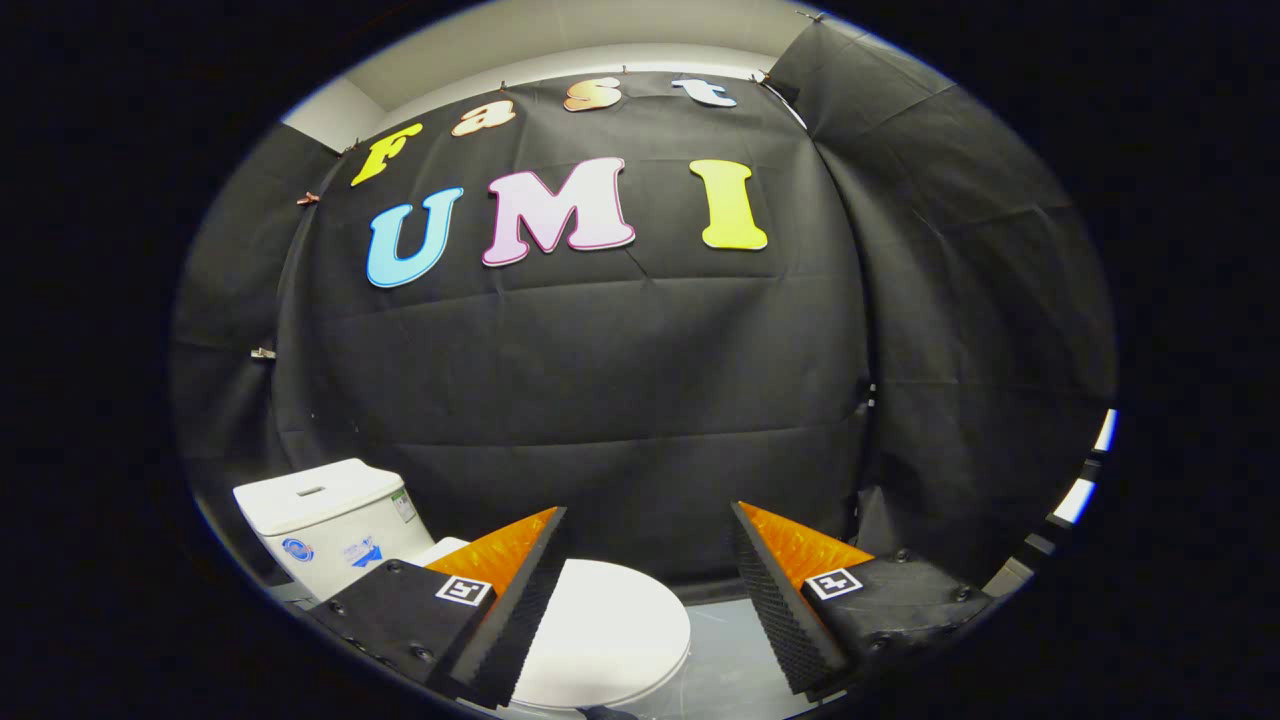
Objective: Open the toilet lid.
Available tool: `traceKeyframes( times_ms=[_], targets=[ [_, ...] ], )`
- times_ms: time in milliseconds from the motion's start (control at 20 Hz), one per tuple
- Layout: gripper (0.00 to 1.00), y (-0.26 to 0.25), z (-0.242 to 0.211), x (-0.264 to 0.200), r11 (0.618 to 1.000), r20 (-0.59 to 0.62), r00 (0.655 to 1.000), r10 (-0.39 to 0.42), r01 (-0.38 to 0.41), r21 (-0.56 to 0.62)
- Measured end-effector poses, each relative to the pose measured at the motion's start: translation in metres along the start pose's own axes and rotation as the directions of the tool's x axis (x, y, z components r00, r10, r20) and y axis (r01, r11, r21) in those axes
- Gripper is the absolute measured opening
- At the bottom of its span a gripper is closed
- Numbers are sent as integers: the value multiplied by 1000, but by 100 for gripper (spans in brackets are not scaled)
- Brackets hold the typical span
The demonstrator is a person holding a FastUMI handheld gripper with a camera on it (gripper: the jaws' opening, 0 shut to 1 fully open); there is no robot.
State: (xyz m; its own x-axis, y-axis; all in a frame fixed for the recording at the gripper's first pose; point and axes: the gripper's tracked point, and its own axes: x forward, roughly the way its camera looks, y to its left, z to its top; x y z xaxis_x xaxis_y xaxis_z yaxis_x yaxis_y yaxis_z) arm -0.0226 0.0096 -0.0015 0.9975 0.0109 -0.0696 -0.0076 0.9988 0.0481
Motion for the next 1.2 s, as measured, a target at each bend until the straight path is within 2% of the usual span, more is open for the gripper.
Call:
traceKeyframes(
  times_ms=[400, 750, 950, 1200],
  targets=[
    [98, -23, -92, -22, 993, -176, 983, -47, 65, 96],
    [98, -31, -158, -35, 976, -324, 946, -16, 85, 199],
    [96, -33, -186, -39, 947, -405, 914, 12, 120, 299],
    [96, -33, -213, -48, 892, -474, 880, 44, 179, 415]
  ],
)
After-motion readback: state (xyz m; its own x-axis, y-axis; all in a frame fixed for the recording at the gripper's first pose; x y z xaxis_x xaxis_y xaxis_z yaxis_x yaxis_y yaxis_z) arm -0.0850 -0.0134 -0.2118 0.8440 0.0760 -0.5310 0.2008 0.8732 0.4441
